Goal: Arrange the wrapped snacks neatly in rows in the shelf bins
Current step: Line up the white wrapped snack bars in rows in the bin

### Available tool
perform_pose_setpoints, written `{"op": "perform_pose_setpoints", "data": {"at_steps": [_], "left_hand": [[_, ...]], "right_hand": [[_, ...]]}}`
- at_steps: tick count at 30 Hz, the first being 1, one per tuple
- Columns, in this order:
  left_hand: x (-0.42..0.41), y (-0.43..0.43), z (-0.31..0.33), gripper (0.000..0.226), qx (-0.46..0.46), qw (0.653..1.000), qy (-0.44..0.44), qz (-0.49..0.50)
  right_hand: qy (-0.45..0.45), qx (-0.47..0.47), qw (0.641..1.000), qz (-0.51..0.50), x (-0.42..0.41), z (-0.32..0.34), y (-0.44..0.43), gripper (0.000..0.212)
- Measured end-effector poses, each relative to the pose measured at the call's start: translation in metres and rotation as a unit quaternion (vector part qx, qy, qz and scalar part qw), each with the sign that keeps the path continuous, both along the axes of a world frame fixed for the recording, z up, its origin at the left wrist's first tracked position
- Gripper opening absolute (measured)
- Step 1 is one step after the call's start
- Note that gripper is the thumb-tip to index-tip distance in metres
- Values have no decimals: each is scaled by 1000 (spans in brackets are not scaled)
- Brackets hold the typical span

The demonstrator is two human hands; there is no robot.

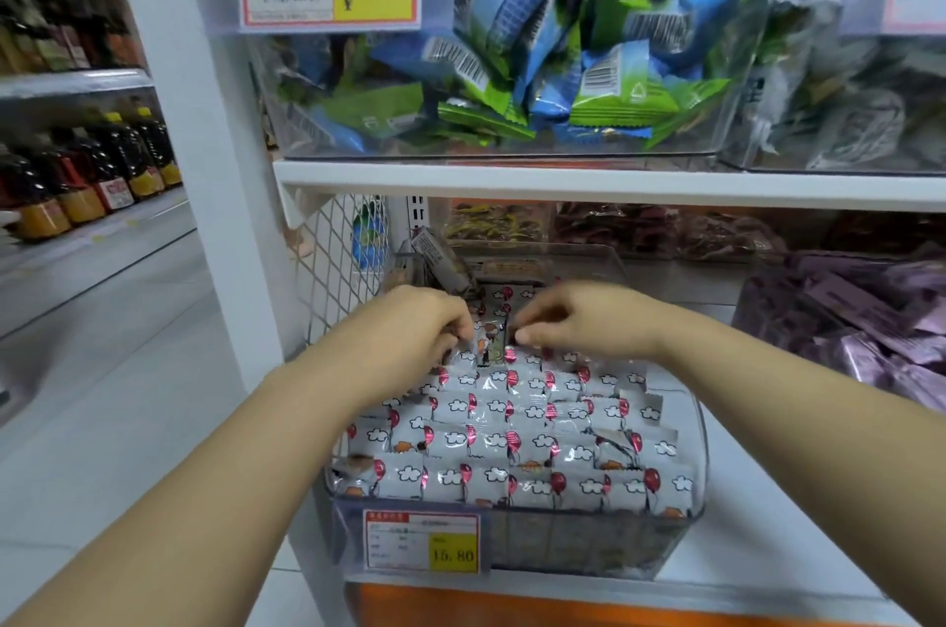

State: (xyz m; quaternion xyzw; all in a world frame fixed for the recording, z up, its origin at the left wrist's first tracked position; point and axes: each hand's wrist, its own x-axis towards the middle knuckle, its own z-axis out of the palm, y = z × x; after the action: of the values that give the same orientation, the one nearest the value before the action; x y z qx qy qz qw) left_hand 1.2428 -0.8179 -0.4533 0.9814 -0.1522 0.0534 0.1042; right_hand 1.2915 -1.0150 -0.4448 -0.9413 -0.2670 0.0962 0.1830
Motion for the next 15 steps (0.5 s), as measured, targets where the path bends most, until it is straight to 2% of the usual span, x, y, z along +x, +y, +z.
{"op": "perform_pose_setpoints", "data": {"at_steps": [3,7,10,15], "left_hand": [[-5,10,-6,25,35,998,-60,3],[-4,16,-15,30,34,996,-86,-6],[-3,17,-16,34,34,996,-79,0],[-2,17,-16,31,29,999,-22,2]], "right_hand": [[-37,-11,999,-10,5,1,13,37],[-39,-15,999,4,15,-8,38,41],[-31,-32,999,17,21,-17,51,37],[-45,-44,998,-2,24,-21,46,16]]}}
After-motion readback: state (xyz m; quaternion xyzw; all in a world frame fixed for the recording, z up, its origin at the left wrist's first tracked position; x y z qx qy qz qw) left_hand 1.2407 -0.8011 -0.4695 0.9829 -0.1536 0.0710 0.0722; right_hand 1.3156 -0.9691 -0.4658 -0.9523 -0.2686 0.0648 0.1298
